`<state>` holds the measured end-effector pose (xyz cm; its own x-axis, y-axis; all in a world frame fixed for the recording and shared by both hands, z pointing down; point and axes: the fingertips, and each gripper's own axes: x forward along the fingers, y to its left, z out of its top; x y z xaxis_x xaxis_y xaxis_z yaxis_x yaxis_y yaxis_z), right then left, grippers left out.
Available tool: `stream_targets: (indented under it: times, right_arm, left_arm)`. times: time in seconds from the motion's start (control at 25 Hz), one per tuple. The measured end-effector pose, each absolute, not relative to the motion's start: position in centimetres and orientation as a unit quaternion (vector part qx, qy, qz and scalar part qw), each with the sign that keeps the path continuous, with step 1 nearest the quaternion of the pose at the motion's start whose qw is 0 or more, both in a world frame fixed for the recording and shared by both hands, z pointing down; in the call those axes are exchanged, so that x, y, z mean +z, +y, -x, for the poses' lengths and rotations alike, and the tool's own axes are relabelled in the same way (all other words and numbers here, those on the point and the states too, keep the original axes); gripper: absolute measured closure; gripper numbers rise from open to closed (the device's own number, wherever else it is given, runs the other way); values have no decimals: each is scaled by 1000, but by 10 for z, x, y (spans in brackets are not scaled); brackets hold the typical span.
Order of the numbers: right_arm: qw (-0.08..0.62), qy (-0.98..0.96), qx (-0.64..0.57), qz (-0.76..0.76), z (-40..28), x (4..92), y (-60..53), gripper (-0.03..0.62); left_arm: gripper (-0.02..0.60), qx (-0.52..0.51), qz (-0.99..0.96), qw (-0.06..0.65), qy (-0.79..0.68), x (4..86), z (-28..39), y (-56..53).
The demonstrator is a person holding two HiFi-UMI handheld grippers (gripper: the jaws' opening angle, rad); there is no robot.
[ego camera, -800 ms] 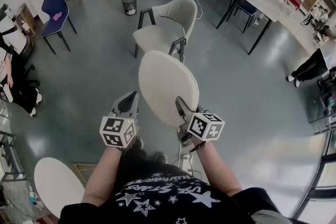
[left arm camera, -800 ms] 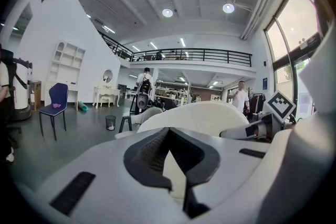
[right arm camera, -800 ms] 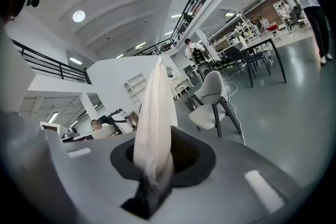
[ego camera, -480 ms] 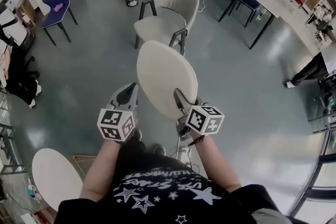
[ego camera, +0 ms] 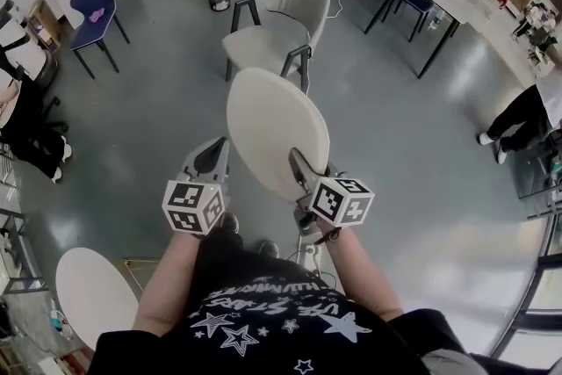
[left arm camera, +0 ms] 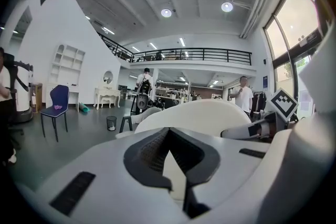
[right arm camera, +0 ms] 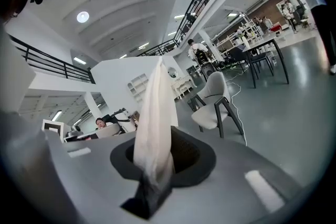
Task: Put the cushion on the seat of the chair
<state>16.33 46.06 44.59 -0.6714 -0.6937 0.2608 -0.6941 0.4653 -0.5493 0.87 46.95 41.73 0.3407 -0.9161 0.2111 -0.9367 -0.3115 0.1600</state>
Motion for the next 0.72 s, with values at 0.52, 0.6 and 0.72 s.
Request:
stream_targets:
  times: [0.52,0.6,0.72]
  right_arm:
    - [5,-841,346,-415,-161,461,446,534]
    - [3,-838,348,-420,-159,465,437,534]
    - [7,-832,353,-428,-152,469,418,534]
  left_arm:
    - [572,40,-804,140,-576,430,14,457]
    - [572,35,-806,141,-573,433,18,448]
    - [572,25,-810,144,-567,433,27,428]
